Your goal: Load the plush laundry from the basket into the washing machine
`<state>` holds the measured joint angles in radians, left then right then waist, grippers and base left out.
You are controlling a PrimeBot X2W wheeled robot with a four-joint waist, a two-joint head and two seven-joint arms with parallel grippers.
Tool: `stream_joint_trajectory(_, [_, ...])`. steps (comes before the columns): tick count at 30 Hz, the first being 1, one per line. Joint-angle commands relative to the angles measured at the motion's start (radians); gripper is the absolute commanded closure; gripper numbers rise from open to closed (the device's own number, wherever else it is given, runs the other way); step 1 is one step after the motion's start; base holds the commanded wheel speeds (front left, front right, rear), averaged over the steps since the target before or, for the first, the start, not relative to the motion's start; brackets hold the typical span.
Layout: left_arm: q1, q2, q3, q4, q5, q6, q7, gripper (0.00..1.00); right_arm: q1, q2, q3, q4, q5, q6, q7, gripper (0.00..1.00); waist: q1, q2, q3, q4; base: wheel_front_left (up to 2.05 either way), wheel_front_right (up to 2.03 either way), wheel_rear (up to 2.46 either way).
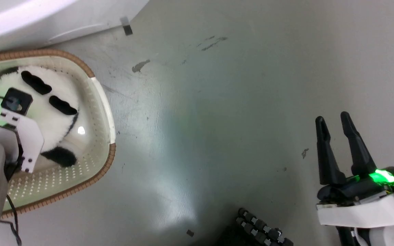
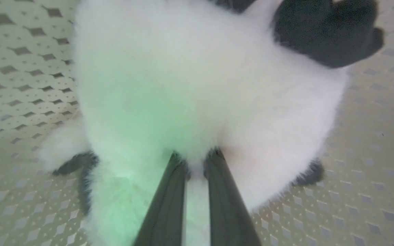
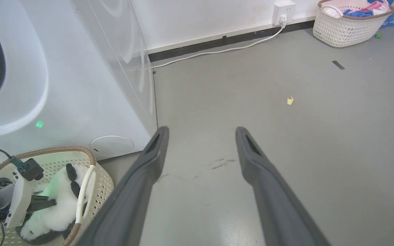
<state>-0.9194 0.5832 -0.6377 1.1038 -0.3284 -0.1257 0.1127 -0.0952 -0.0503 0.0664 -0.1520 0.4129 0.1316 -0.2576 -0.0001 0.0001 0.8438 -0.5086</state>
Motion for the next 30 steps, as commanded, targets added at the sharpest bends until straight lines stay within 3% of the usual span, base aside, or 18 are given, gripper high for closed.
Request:
stream_joint_trajectory(1, [0.034, 0.011, 0.011, 0.006, -0.015, 0.009, -0.033, 1.0, -0.024, 0.0, 0.006, 0.009, -0.009, -0.001, -0.004, 0.0, 0.0001, -0.0001, -0.032, -0.012, 0.0, 0.0, 0.0])
stream_joint_trajectory(4, [0.054, 0.004, 0.023, -0.001, -0.031, 0.016, -0.078, 1.0, -0.031, 0.0, 0.001, 0.017, -0.019, -0.001, -0.004, 0.0, 0.0001, -0.0001, -0.064, -0.002, 0.0, 0.0, 0.0])
stream_joint_trajectory(5, [0.072, -0.014, 0.032, -0.016, -0.043, 0.026, -0.14, 1.0, -0.033, 0.0, -0.016, 0.026, -0.034, -0.001, -0.004, 0.0, 0.0001, -0.0001, -0.102, 0.02, 0.0, 0.0, 0.0])
stream_joint_trajectory(10, [0.138, -0.071, 0.048, -0.012, -0.078, 0.04, -0.252, 1.0, -0.03, 0.0, -0.054, 0.052, -0.077, -0.001, -0.004, 0.0, 0.0001, -0.0001, -0.223, 0.074, 0.0, 0.0, 0.0])
stream_joint_trajectory(19, [0.239, -0.163, 0.061, -0.066, -0.111, 0.045, -0.366, 1.0, -0.003, 0.0, -0.117, 0.081, -0.145, -0.001, -0.004, 0.0, 0.0001, -0.0001, -0.409, 0.175, 0.0, 0.0, 0.0])
stream_joint_trajectory(30, [0.458, -0.207, 0.175, -0.464, -0.091, 0.125, -0.374, 1.0, 0.046, 0.0, -0.176, 0.097, -0.21, -0.001, -0.004, 0.0, 0.0001, -0.0001, -0.566, 0.303, 0.0, 0.0, 0.0])
